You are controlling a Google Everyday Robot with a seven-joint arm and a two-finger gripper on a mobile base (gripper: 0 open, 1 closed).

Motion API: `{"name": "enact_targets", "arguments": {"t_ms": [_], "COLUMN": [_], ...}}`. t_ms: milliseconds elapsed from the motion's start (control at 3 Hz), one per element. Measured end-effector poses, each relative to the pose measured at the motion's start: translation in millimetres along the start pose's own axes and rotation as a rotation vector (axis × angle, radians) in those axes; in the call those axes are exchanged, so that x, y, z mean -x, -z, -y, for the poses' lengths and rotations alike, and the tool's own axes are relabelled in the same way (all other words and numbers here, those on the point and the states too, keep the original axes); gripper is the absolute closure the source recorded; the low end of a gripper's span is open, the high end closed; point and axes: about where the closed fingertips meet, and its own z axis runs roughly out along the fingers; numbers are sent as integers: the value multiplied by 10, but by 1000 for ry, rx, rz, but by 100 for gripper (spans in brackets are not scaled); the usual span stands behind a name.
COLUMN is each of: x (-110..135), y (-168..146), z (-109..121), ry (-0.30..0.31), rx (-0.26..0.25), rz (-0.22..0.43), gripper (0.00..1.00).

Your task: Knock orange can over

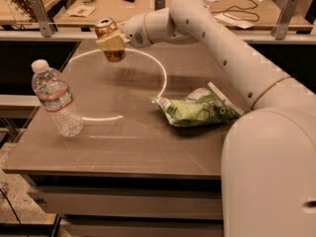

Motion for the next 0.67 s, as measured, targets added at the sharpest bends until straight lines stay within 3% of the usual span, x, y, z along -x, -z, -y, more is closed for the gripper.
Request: {"name": "enact_targets", "arguments": {"t_ms": [333, 667], "x": [89, 52], "y": [510, 847], "z": [-31, -10], "ry": [103, 287], "rx": [-37, -14], "rz": [-34, -115], "gripper": [100, 100]}}
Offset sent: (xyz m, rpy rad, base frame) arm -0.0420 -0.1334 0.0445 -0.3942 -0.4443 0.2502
